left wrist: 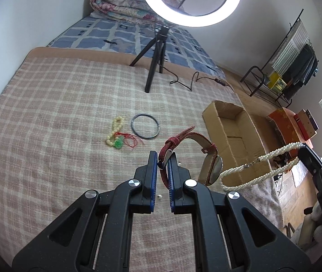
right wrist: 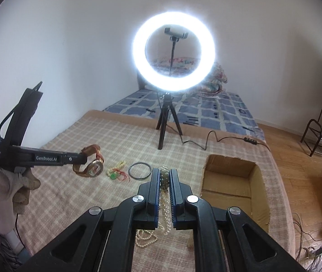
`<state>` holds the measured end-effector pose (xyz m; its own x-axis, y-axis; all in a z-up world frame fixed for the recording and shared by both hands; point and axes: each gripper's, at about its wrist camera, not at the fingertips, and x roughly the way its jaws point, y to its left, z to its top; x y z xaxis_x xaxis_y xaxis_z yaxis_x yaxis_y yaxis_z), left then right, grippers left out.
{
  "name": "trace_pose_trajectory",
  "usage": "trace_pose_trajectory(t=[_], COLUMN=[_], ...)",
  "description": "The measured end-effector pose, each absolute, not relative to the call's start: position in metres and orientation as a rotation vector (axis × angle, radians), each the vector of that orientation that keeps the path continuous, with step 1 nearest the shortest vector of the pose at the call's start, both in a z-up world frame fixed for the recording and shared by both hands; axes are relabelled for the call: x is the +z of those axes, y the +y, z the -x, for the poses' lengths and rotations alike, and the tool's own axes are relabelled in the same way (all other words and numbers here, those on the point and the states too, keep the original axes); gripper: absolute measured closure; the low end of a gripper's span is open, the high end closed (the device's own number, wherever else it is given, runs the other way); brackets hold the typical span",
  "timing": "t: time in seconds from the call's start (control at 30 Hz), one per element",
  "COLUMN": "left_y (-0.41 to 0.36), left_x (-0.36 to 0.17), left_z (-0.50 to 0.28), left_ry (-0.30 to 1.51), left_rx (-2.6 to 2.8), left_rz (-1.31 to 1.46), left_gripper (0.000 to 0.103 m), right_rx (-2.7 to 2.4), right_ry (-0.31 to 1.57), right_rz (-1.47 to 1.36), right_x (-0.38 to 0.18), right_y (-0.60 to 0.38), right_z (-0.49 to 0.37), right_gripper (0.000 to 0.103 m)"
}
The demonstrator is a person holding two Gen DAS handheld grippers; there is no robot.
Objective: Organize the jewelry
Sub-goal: 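Lift the pearl necklace with right tool while left tool lifts the watch toward the box, then lower necklace into the box and open right tool while left tool releases the watch there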
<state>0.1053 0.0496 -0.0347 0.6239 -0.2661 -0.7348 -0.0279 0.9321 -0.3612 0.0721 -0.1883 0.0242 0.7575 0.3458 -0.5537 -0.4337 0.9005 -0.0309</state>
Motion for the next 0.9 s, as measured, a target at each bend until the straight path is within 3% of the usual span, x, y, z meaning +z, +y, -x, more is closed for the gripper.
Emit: trace_pose_trajectory(t=[0.5,0.9], left_y=[-0.024,-0.087], left_x=[-0.021,-0.030], left_z=[-0.106,-0.121], left_ry=[0.891,0.922], left_rx=[-0.249,-0.316], left_rz=[0.312,0.273], left_gripper=[0.096,0.096], right_rx=[0.327,0.241], right_ry=[0.471,0.471], right_rz=[0.081,0.117], right_x=[0.073,0.076], right_y=[-0.242,-0.274], right_z=[-0.073,-0.122], right_gripper=[0.098,0.098])
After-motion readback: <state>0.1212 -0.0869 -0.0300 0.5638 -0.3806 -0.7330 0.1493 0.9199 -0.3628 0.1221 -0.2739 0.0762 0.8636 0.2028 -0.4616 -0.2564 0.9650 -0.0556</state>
